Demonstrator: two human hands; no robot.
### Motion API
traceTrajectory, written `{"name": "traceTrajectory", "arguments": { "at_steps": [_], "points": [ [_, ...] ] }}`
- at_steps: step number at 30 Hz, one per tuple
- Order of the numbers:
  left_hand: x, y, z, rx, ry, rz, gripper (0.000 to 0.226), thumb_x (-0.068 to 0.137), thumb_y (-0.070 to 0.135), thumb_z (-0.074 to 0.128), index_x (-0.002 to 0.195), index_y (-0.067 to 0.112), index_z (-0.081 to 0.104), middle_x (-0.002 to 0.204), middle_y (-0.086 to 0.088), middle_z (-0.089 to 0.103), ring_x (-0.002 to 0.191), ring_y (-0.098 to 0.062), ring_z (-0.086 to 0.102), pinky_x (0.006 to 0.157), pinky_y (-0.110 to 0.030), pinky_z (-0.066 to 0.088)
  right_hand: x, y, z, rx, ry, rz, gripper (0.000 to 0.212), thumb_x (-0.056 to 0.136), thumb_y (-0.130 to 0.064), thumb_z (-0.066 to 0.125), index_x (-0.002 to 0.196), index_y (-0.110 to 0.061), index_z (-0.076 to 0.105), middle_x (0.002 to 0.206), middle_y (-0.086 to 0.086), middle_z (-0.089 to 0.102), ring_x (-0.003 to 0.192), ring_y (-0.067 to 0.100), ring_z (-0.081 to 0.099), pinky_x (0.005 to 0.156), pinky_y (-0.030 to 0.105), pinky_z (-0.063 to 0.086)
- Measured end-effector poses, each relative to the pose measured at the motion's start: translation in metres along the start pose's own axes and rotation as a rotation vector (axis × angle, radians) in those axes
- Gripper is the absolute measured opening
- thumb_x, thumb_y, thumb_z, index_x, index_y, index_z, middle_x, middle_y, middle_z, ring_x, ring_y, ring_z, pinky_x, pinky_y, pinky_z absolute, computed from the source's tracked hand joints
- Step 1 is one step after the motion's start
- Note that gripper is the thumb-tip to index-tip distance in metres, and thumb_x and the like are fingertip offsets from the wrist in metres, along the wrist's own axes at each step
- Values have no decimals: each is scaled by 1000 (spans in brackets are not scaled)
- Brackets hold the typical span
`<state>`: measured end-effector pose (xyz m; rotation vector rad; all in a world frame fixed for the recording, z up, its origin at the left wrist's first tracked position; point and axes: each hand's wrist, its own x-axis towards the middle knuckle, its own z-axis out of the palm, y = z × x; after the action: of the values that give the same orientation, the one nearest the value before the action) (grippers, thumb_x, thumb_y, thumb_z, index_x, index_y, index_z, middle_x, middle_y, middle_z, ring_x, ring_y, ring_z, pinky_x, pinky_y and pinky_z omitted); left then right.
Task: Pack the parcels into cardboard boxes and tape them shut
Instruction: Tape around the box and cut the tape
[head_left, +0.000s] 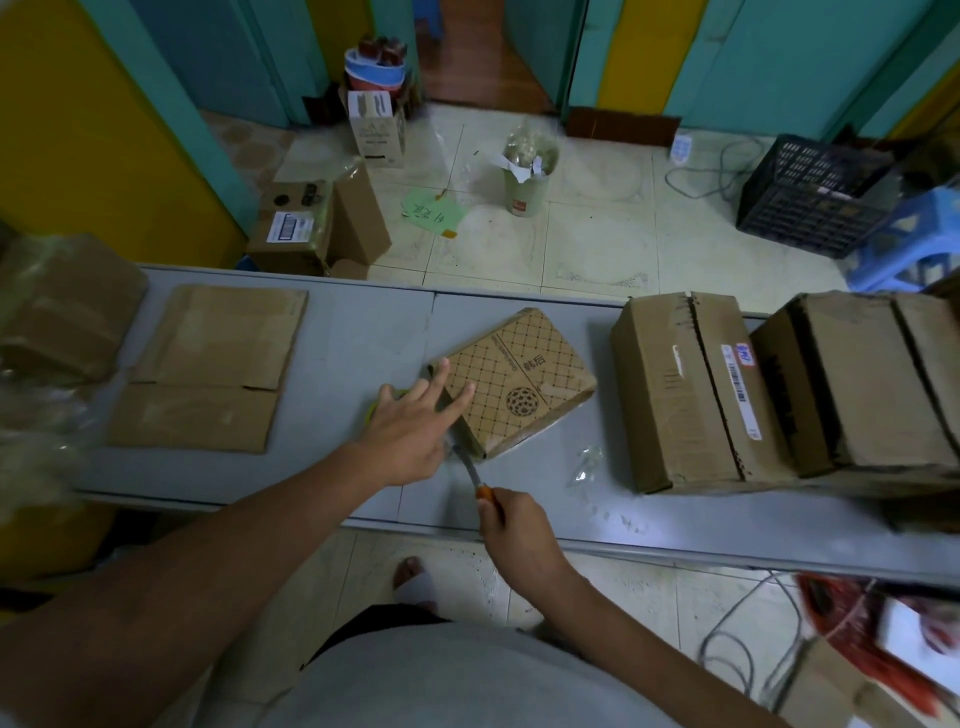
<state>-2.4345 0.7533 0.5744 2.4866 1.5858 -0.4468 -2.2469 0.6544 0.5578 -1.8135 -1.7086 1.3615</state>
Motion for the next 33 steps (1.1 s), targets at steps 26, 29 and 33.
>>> {"name": "traceTrajectory", "arguments": {
  "at_steps": [26,29,33],
  "points": [
    [2,0,-9,0,-44,-12,90,100,42,51,166,37,-9,174,-14,-17,149,-30,27,105,-54,37,5,-8,-15,117,-30,100,43,107,-28,49,80,3,64,75,24,67,60,24,55,59,42,48],
    [4,-1,-8,-5,-41,-3,90,99,43,52,166,36,-8,174,-15,-16,149,-30,28,106,-55,37,-6,-3,-22,115,-44,76,45,108,-31,49,79,1,63,66,14,61,54,18,51,56,35,43],
    [7,-10,-10,-6,-71,40,92,99,48,54,166,38,-8,174,-15,-15,153,-30,24,106,-55,36,3,-12,-30,114,-62,97,43,108,-27,49,82,3,66,82,25,70,58,22,55,57,38,46]
  ]
}}
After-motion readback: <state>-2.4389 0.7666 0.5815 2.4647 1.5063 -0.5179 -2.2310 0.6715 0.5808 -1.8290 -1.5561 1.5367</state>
